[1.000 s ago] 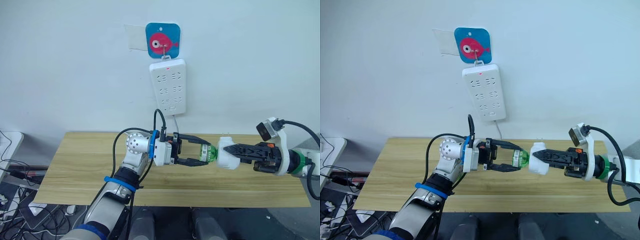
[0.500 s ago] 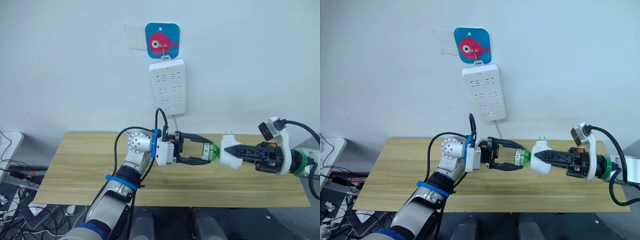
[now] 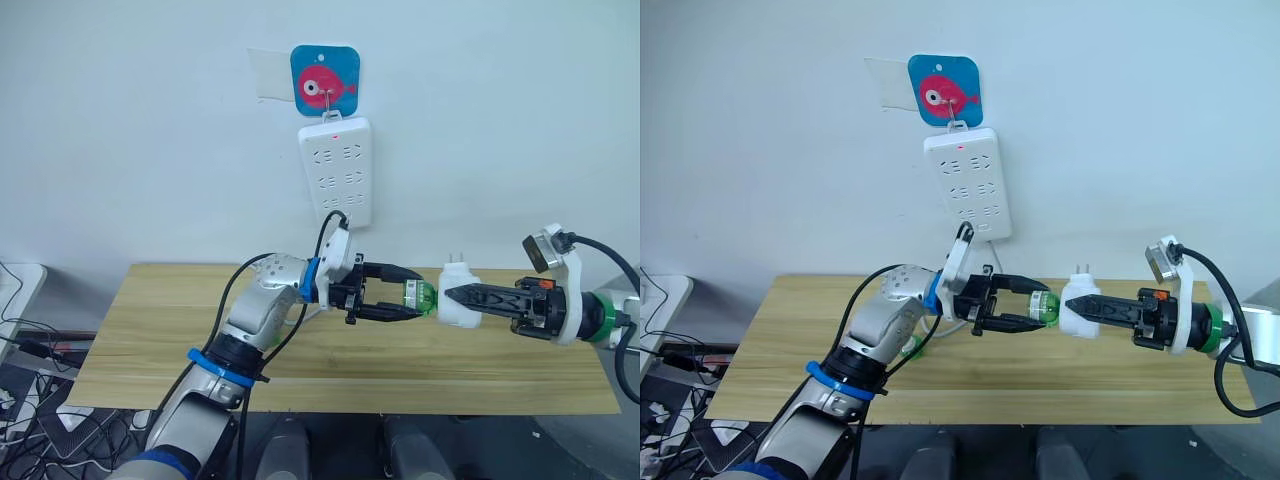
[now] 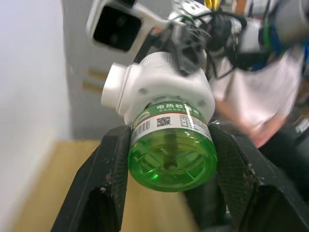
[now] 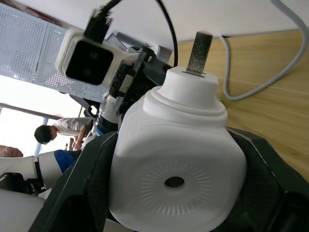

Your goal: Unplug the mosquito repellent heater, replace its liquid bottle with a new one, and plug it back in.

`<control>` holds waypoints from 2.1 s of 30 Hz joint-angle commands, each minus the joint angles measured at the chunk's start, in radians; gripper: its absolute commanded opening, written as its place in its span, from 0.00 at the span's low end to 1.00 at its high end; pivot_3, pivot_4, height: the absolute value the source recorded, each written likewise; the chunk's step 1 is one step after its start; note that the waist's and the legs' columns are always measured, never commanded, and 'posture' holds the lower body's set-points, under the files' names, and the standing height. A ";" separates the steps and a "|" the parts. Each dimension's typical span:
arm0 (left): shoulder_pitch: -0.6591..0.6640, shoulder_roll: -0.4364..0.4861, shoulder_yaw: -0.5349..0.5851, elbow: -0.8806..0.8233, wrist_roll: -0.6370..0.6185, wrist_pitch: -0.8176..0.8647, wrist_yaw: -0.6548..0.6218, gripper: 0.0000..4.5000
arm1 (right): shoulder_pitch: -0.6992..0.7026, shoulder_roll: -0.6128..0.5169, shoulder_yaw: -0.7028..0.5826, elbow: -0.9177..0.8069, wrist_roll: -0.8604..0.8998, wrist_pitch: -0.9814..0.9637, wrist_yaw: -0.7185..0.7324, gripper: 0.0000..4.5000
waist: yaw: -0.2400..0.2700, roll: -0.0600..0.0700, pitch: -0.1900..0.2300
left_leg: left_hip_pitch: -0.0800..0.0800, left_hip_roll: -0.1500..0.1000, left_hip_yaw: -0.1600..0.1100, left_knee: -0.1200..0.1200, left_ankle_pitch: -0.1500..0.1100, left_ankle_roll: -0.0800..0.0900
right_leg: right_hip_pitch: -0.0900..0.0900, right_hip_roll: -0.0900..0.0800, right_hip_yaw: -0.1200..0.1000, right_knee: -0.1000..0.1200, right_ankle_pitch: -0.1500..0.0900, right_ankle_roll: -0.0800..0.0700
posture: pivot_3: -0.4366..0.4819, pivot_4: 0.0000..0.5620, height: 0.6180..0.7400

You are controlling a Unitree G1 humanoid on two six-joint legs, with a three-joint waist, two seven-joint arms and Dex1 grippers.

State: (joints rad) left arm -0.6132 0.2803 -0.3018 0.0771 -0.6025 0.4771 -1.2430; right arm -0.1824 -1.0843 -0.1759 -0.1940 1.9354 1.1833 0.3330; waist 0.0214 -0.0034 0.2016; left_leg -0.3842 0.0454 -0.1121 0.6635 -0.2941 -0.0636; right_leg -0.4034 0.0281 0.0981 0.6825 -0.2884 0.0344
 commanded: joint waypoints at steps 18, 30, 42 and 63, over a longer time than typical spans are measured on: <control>-0.223 -0.077 0.259 0.284 -0.571 1.137 0.487 0.49 | 0.006 -0.037 0.013 -0.119 0.037 0.016 0.061 0.69 | -0.023 -0.007 0.009 | -0.001 0.000 0.000 -0.001 0.003 -0.005 | -0.001 -0.001 -0.001 -0.001 -0.001 0.000 | 0.59 0.37 1.00; -0.233 -0.016 0.368 0.258 -0.626 1.137 0.538 1.00 | 0.008 -0.044 0.009 -0.072 0.037 0.029 0.109 0.69 | -0.021 -0.008 0.010 | -0.001 0.000 0.000 -0.001 0.003 -0.006 | -0.001 -0.001 -0.001 -0.001 0.000 0.001 | 0.60 0.36 1.00; 0.021 0.174 0.168 -0.208 0.010 -0.122 -0.028 1.00 | 0.004 -0.043 -0.001 0.047 0.037 0.059 0.124 0.69 | 0.002 -0.009 0.013 | -0.001 0.000 0.004 -0.002 0.004 -0.008 | -0.001 -0.003 0.000 -0.002 0.000 0.000 | 0.65 0.36 1.00; -0.040 -0.082 0.102 0.373 0.354 -1.546 -0.129 1.00 | -0.060 0.044 0.017 0.011 0.037 0.062 0.116 0.69 | 0.056 -0.009 0.013 | -0.002 -0.002 0.004 0.000 0.002 -0.003 | -0.001 -0.004 0.000 -0.002 0.001 0.001 | 0.63 0.33 1.00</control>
State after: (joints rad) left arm -0.6407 0.2053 -0.1863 0.4526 -0.2548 -1.0480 -1.4096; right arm -0.2283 -1.0462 -0.1440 -0.1510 1.9453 1.2562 0.4470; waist 0.0776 -0.0123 0.2149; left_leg -0.3861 0.0435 -0.1084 0.6633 -0.2924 -0.0664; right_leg -0.4047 0.0240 0.0984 0.6809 -0.2873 0.0354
